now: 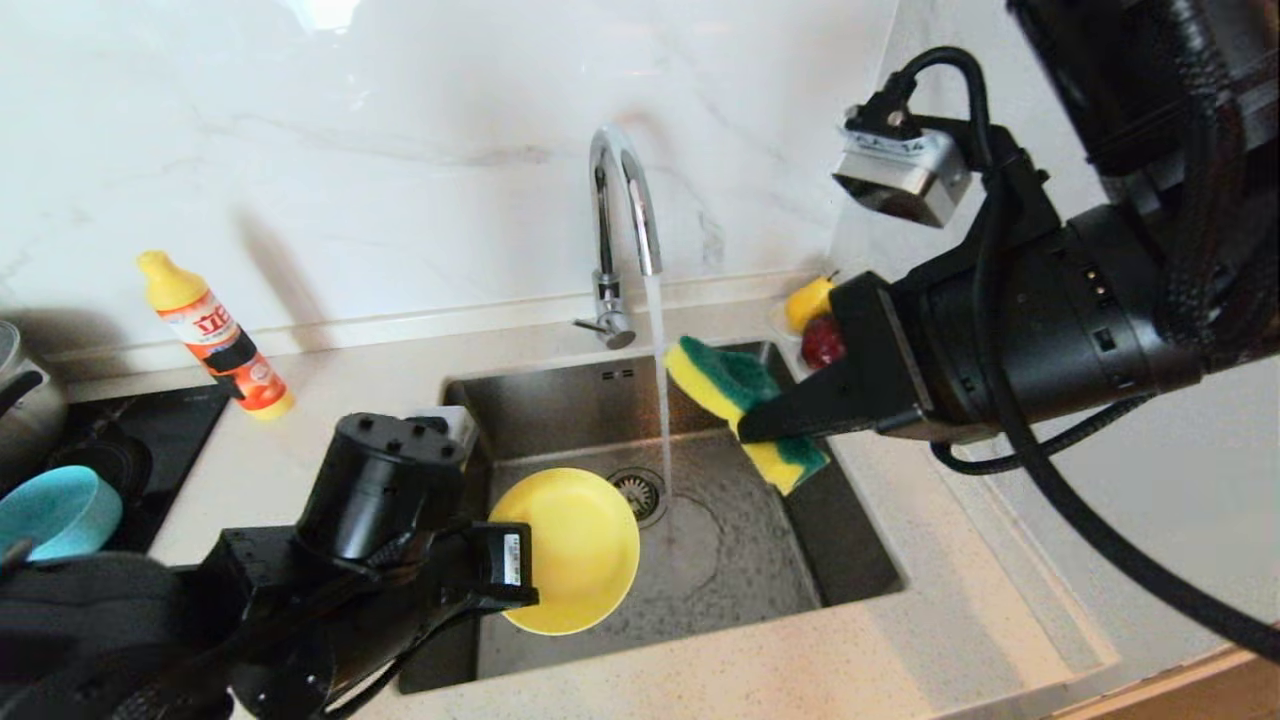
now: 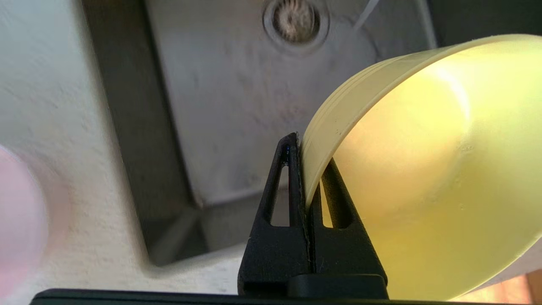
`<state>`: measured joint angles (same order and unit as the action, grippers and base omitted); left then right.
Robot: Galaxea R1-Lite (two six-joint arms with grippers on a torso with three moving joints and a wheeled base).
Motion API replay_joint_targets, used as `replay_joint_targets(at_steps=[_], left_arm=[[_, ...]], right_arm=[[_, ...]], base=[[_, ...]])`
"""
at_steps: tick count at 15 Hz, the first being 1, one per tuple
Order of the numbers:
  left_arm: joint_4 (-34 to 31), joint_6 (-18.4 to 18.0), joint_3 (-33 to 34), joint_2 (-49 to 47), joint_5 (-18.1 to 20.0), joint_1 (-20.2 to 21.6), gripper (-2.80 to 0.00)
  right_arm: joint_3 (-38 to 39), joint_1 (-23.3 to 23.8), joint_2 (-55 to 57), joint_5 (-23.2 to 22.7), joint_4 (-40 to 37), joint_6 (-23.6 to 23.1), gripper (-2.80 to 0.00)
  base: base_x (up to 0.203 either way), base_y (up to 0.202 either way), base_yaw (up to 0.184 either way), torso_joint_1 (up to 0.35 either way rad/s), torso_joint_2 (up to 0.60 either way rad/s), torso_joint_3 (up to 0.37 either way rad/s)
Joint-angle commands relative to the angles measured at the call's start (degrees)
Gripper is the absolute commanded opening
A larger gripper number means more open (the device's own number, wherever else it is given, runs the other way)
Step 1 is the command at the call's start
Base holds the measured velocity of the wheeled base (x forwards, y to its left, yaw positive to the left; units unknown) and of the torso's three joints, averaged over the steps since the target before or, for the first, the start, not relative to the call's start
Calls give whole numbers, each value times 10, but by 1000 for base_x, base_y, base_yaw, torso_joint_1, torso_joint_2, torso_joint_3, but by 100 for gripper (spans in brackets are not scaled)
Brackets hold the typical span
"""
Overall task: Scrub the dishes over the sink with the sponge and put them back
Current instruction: Wipe the bowl, then rinse the bowl
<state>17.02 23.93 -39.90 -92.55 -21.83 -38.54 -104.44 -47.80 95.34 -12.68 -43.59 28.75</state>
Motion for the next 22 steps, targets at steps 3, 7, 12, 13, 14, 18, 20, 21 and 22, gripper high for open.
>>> replay_joint_targets(at_steps=[3, 7, 12, 13, 14, 18, 20, 21, 22], left_arm=[[-101, 114, -110, -83, 57, 24, -280], [-221, 206, -259, -163, 126, 53, -280], [-278, 240, -361, -215, 135, 87, -280], [-274, 241, -365, -221, 135, 88, -280], [-274, 243, -374, -232, 135, 88, -280], [-274, 249, -420, -278, 134, 88, -280], [-274, 249, -445, -299, 134, 88, -280], [-274, 249, -459, -313, 134, 88, -280], [-275, 249, -476, -330, 132, 88, -280]], right_arm=[[27, 29, -31, -2, -2, 1, -280], [90, 32, -52, -9, 22, -1, -280], [121, 32, -47, -9, 55, 0, -280], [123, 32, -48, -9, 56, 0, -280], [124, 32, -50, -9, 55, 0, -280], [137, 32, -58, -9, 55, -1, -280], [138, 32, -51, -9, 55, -1, -280], [140, 31, -51, -9, 56, -1, -280], [143, 31, -53, -9, 56, -2, -280]], base=[[0, 0, 0, 0, 0, 0], [0, 0, 0, 0, 0, 0], [0, 0, 0, 0, 0, 0], [0, 0, 0, 0, 0, 0], [0, 0, 0, 0, 0, 0], [0, 0, 0, 0, 0, 0], [0, 0, 0, 0, 0, 0], [0, 0, 0, 0, 0, 0], [0, 0, 0, 0, 0, 0]])
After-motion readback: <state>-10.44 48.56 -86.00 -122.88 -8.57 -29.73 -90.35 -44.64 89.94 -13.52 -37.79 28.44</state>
